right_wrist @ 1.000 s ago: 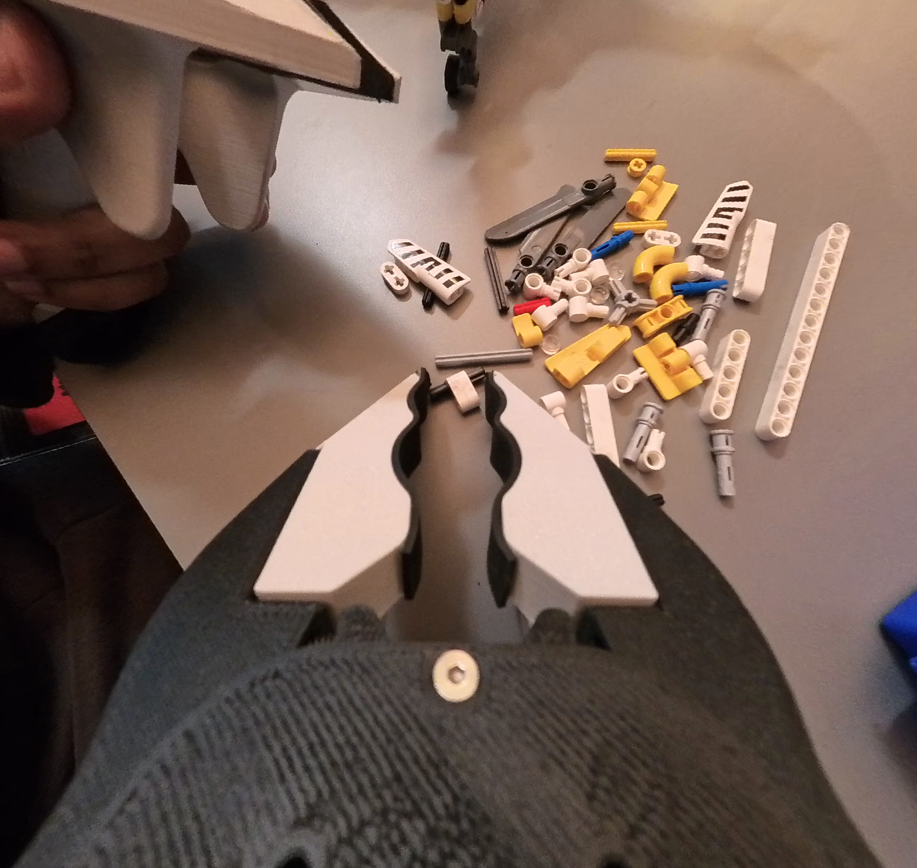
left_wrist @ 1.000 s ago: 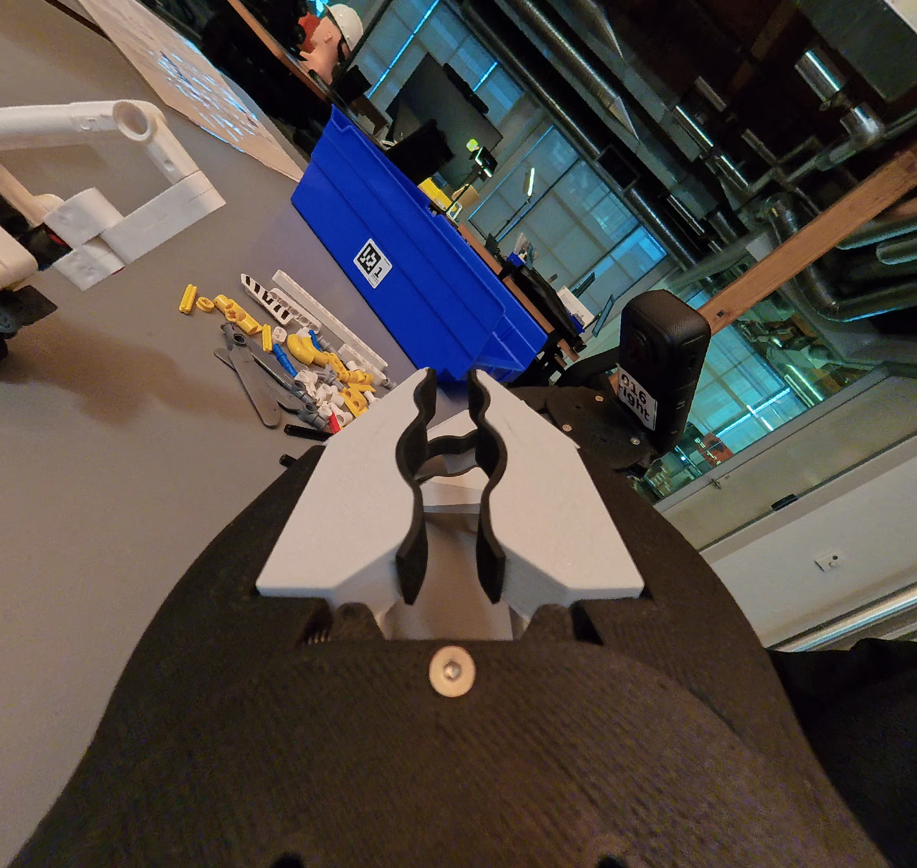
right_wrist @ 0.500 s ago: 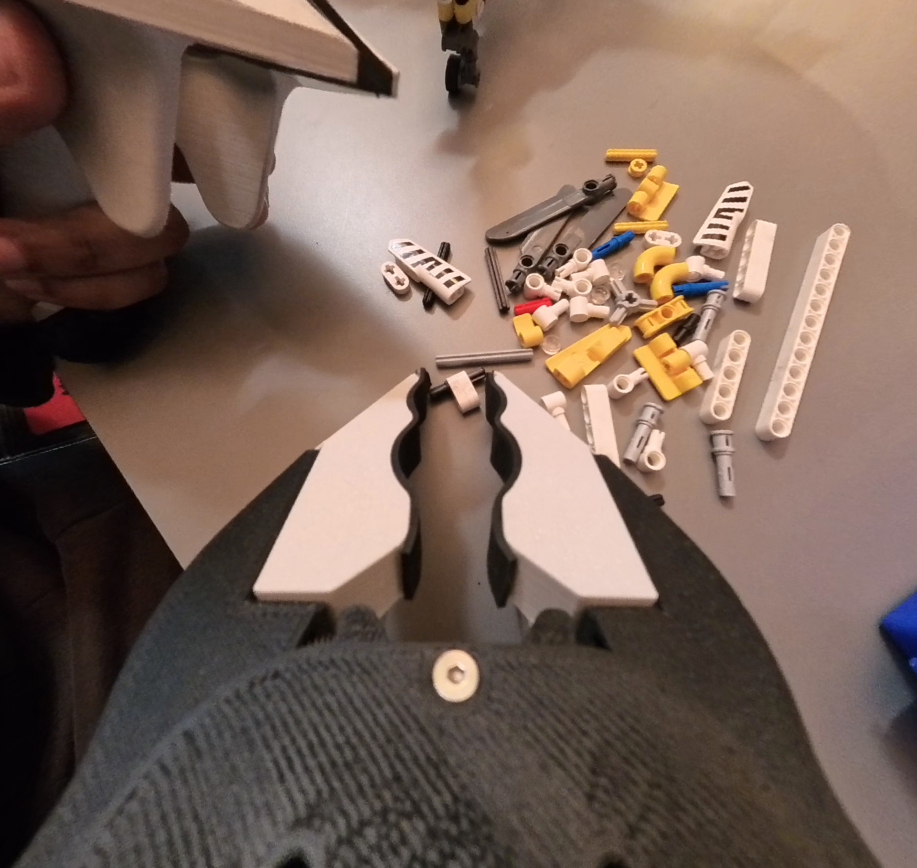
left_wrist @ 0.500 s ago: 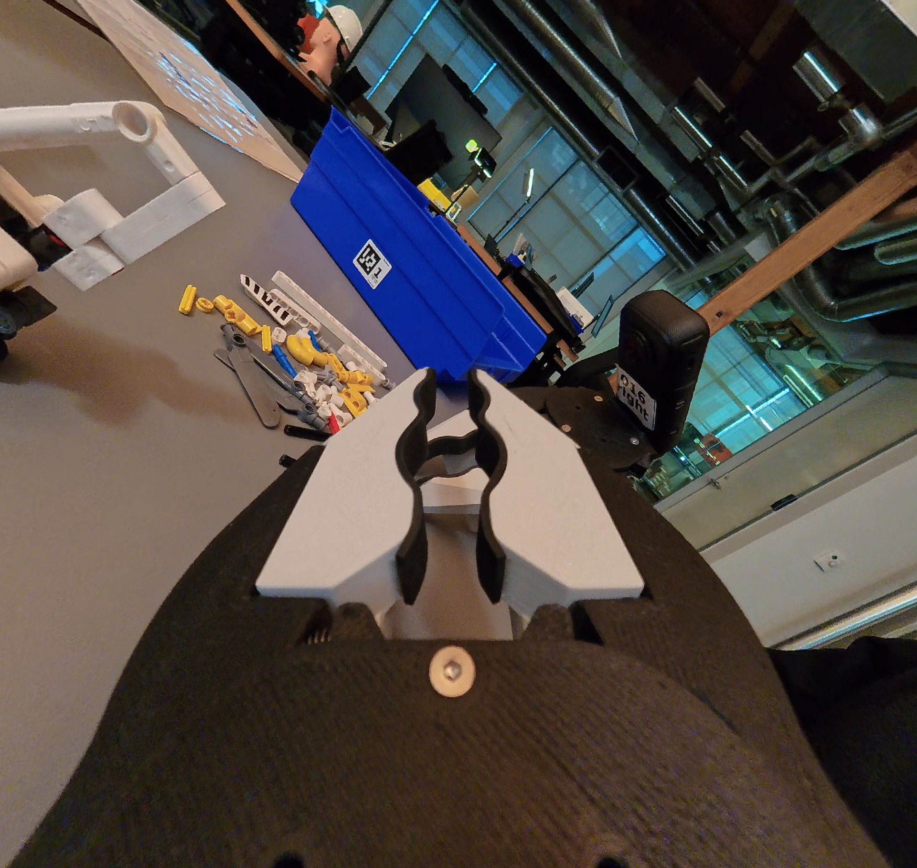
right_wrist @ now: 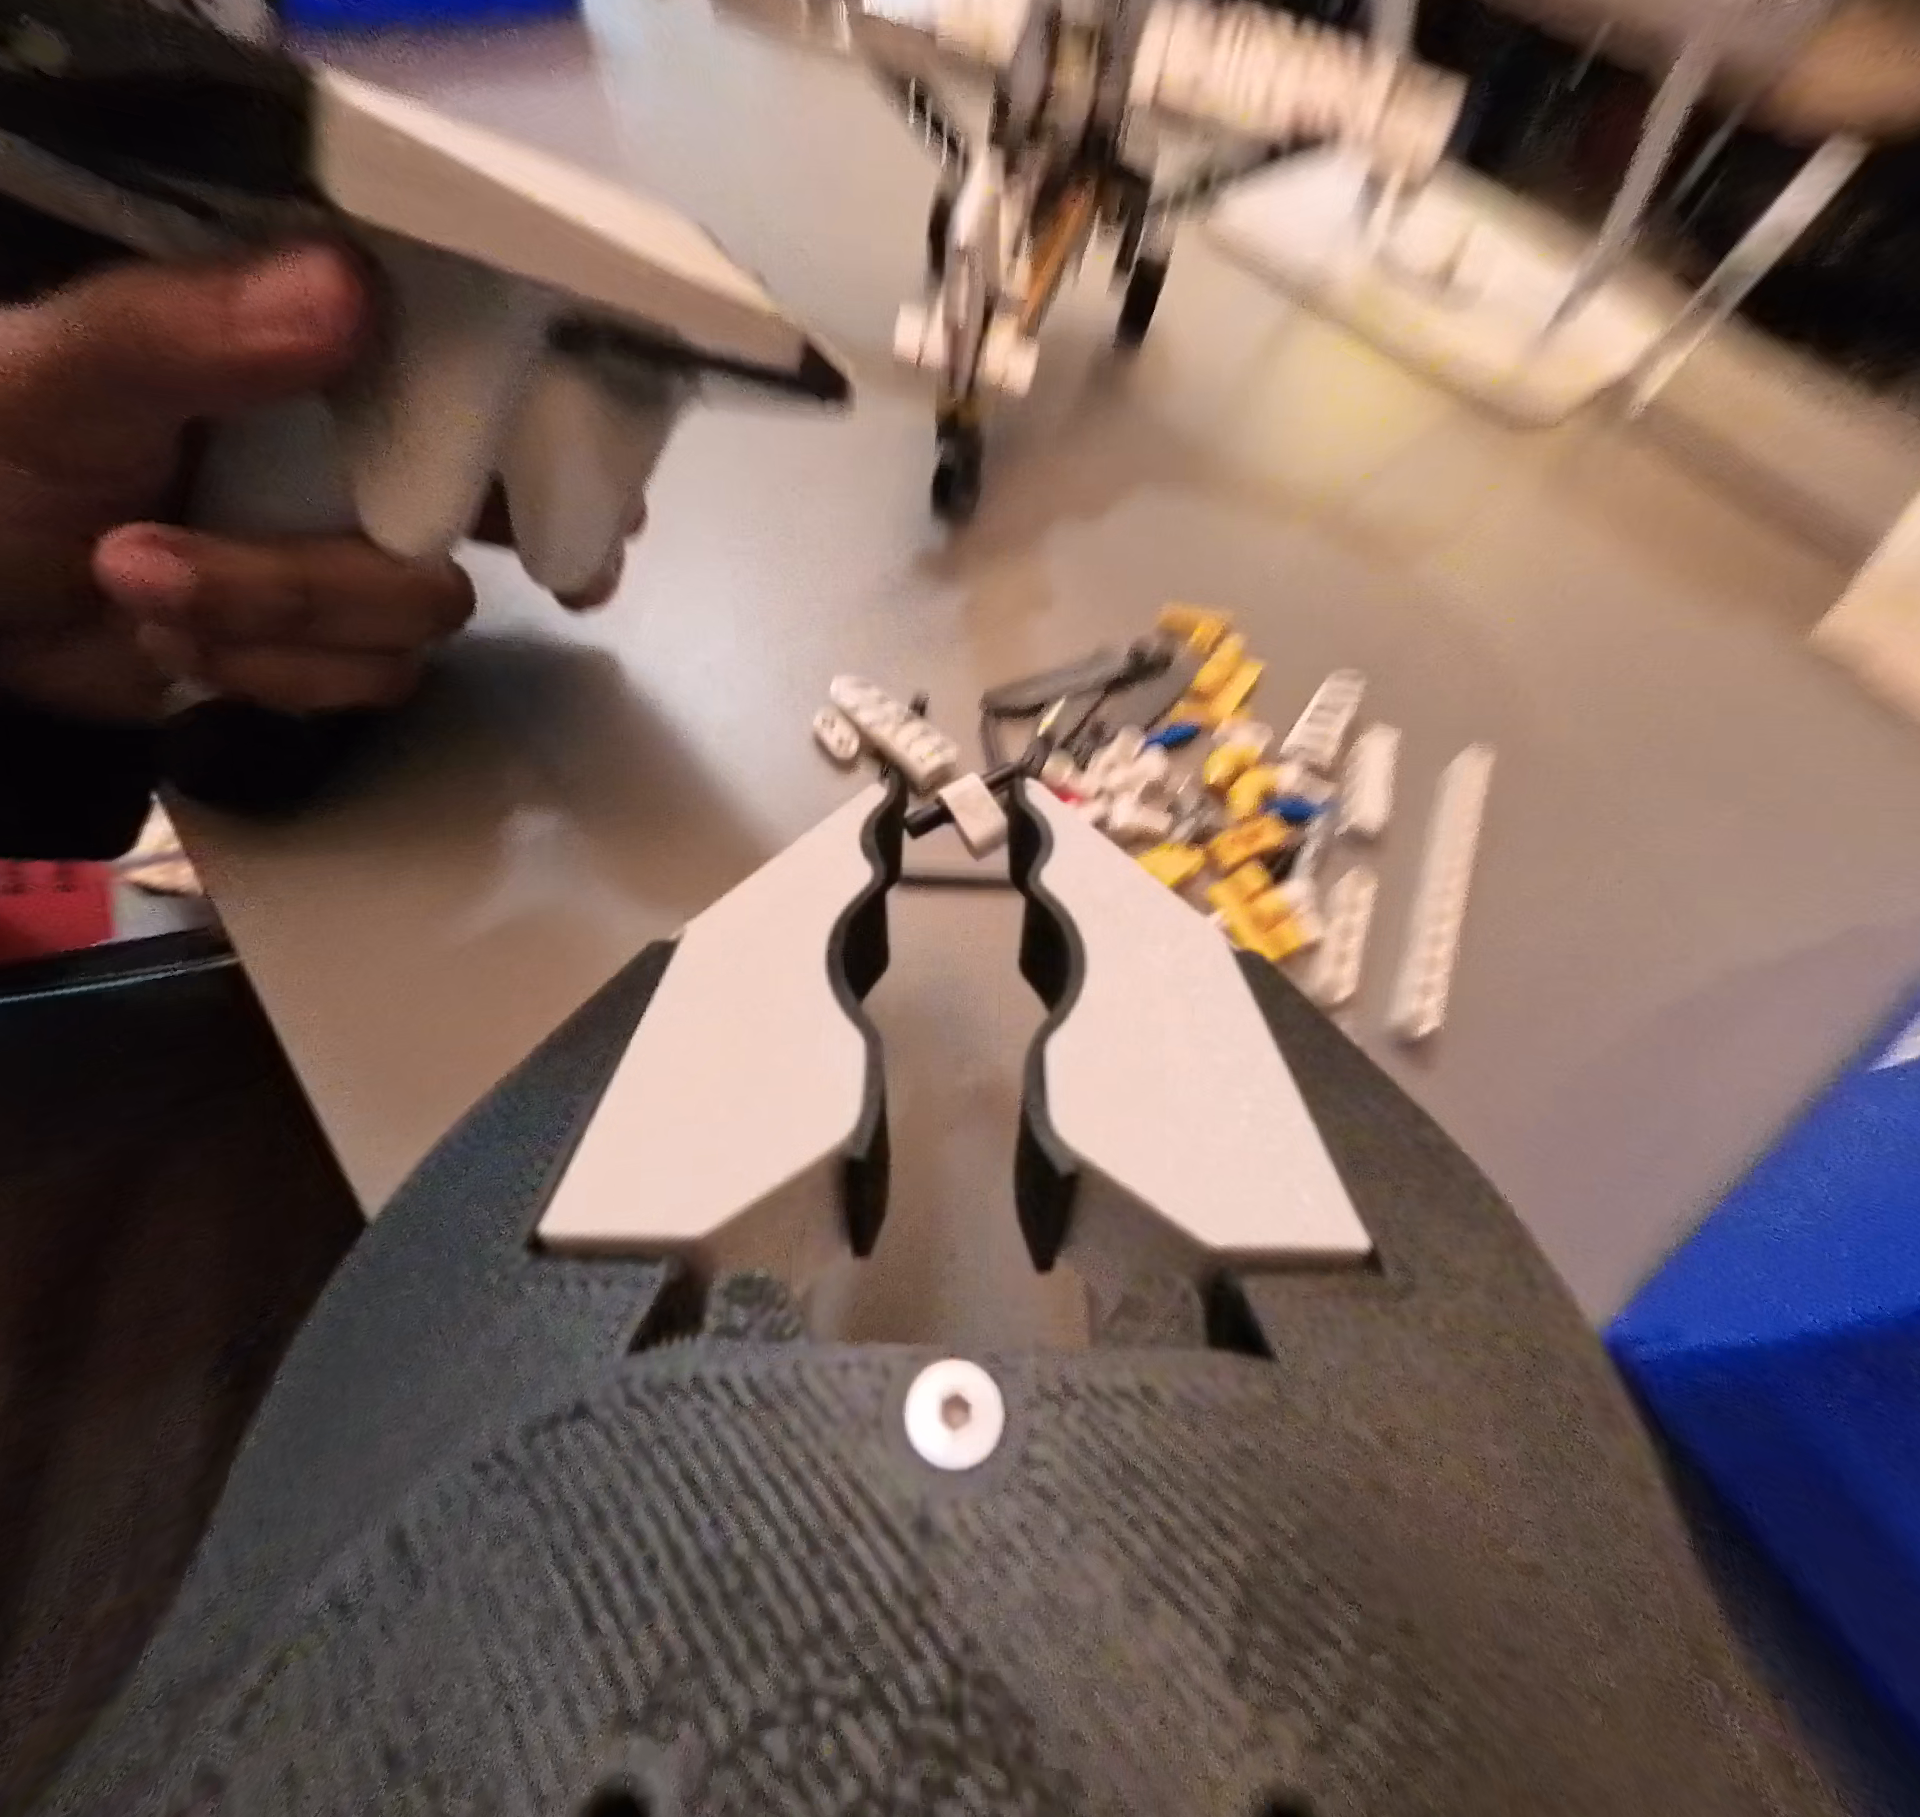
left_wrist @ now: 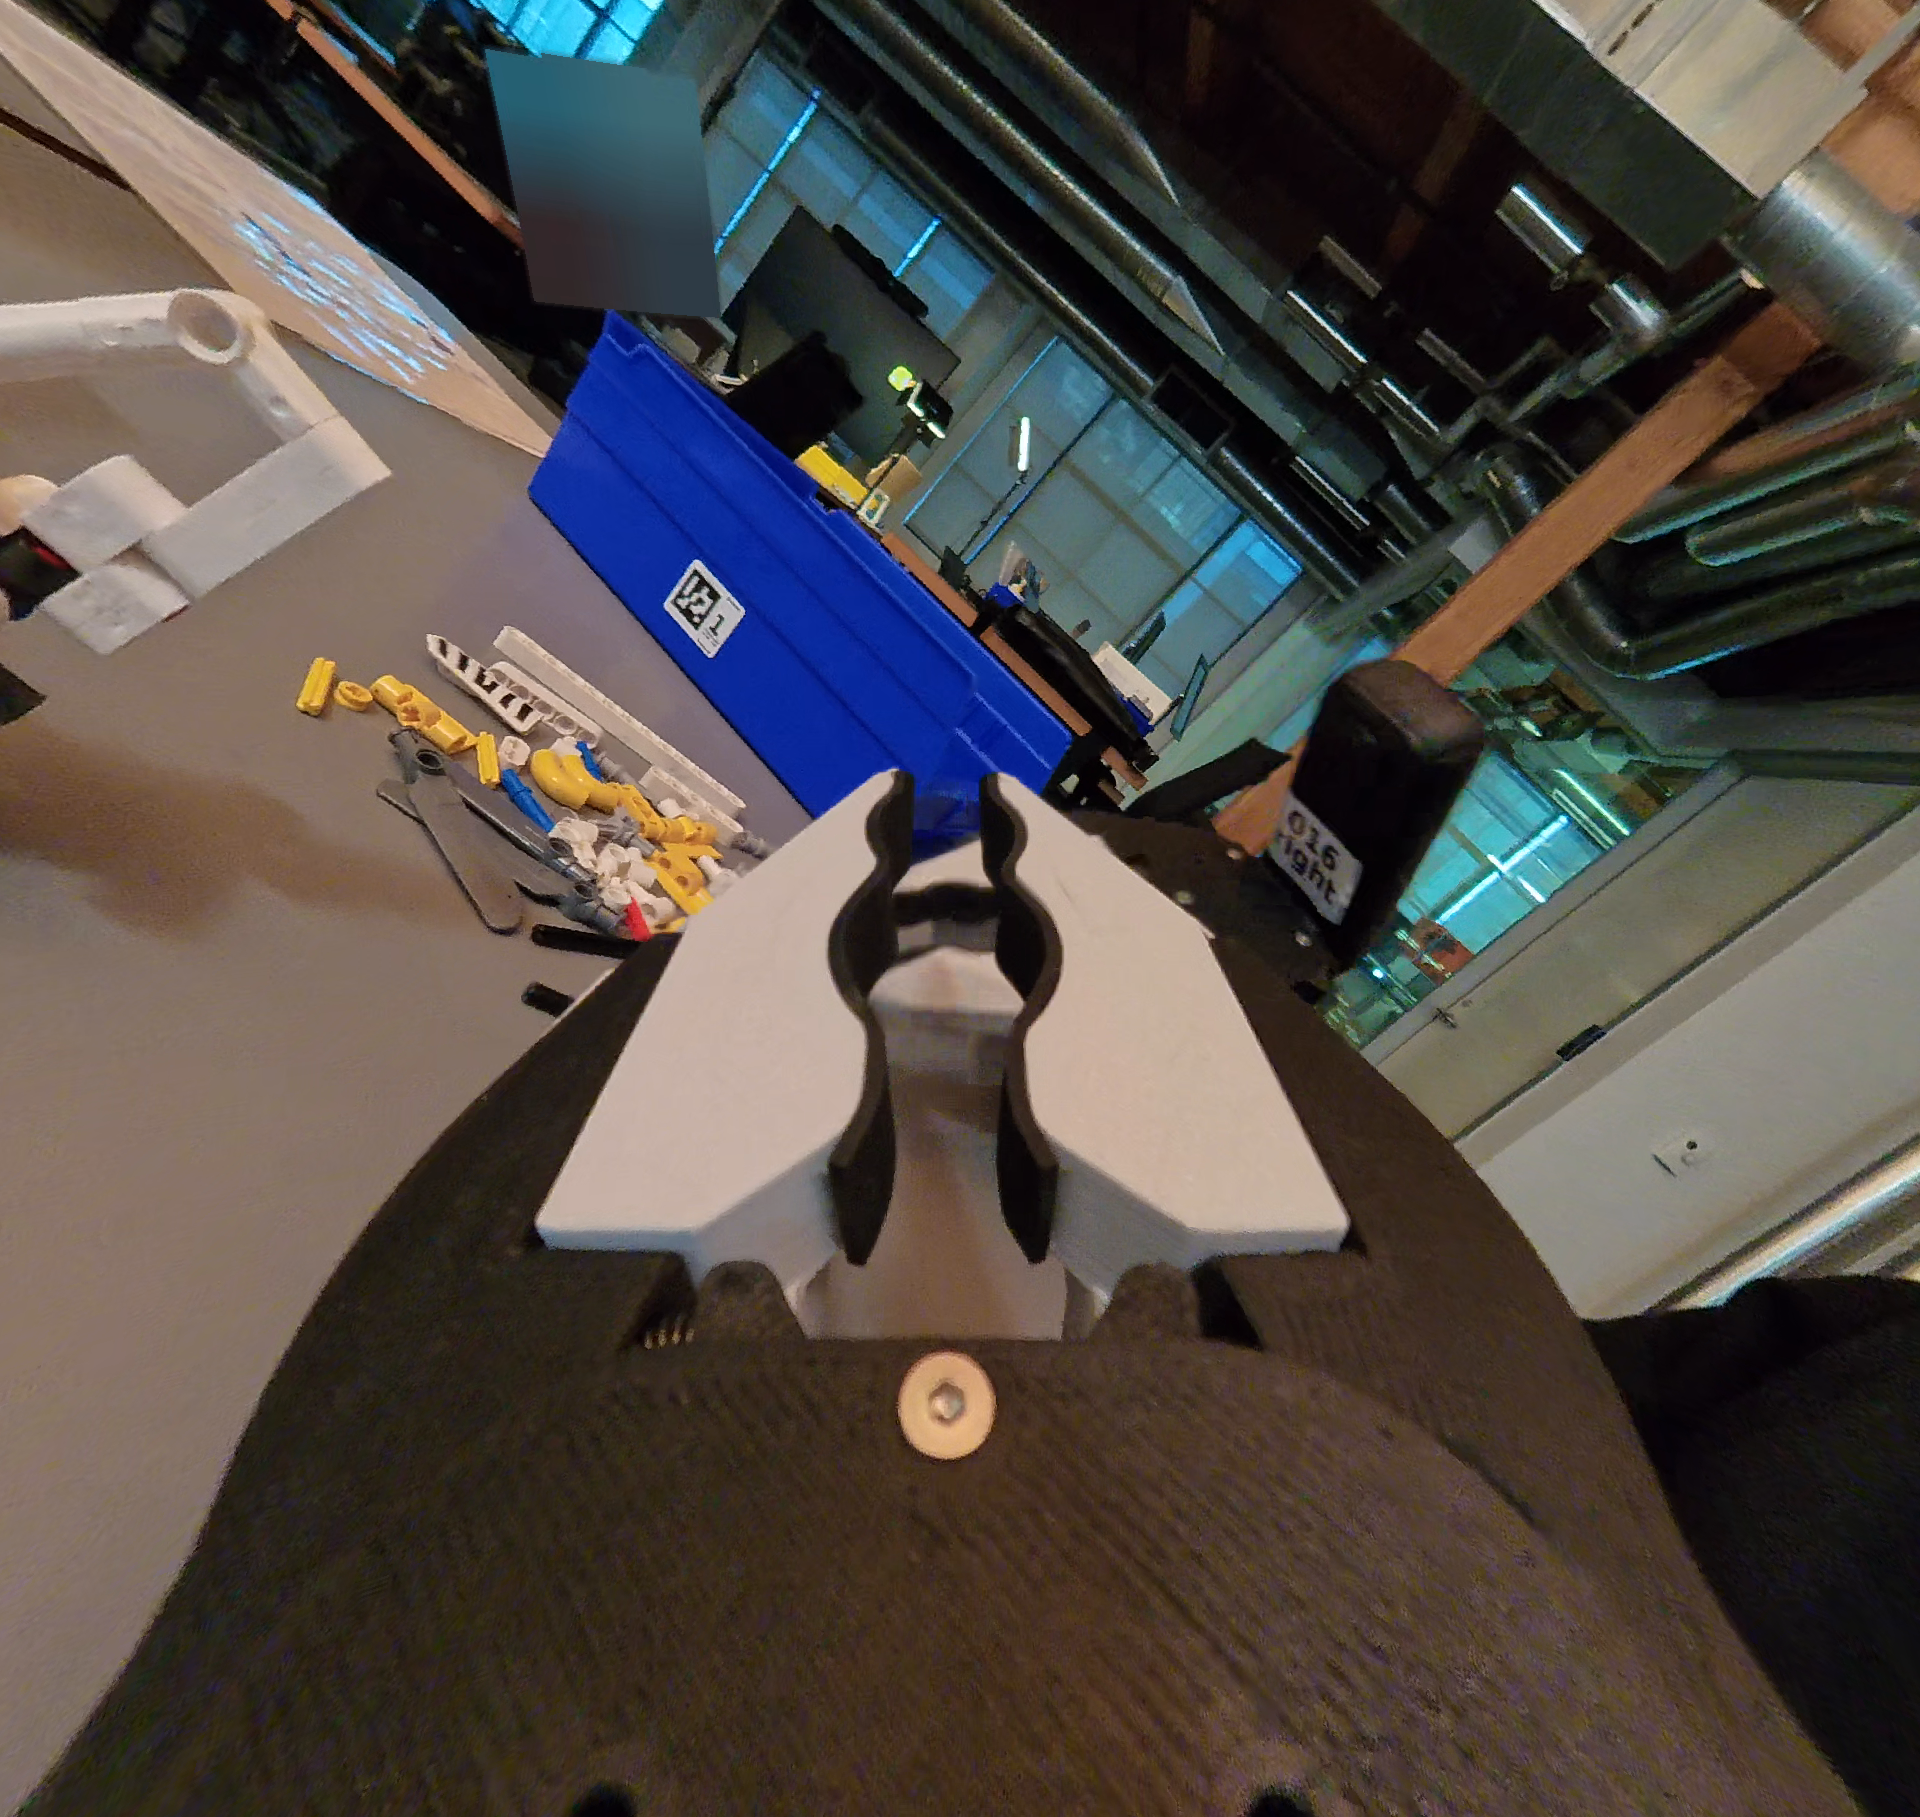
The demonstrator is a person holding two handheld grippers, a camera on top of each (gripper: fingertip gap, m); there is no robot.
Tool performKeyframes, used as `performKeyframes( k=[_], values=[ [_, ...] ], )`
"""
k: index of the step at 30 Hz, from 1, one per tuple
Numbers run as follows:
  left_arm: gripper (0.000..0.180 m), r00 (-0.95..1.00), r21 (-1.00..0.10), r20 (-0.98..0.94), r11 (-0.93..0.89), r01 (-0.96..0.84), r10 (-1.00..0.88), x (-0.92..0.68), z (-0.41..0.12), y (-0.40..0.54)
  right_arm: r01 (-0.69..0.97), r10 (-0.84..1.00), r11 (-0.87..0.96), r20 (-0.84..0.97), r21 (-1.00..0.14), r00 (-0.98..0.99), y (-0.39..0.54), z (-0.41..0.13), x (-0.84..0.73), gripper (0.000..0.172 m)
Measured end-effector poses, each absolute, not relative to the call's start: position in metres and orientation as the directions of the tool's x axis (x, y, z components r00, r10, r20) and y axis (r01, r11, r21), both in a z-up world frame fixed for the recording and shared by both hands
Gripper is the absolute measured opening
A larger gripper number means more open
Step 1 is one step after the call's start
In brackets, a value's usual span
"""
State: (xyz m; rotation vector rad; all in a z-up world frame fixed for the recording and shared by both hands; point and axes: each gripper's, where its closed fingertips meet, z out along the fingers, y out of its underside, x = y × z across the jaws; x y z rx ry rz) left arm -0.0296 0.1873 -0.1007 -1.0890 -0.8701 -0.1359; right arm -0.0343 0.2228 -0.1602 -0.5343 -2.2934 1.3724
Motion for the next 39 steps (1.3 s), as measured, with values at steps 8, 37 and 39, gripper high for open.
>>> performKeyframes(
  k=[8, 37, 39],
  values=[
    [0.010, 0.723, -0.729, 0.654, 0.439, 0.525, 0.223, -0.014, -0.097, 0.198, -0.367, 0.499, 0.385, 0.526, -0.847, -0.689, 0.221, -0.119, -0.011, 0.017],
    [0.000, 0.717, -0.714, 0.687, 0.299, 0.633, 0.123, 0.006, -0.106, 0.222, -0.443, 0.525, 0.330, 0.552, -0.833, -0.648, 0.206, -0.108, 0.003, 0.012],
    [0.000, 0.708, -0.707, 0.691, 0.333, 0.624, 0.142, 0.001, -0.105, 0.218, -0.366, 0.548, 0.326, 0.490, -0.872, -0.678, 0.219, -0.107, -0.007, 0.011]
  ],
)
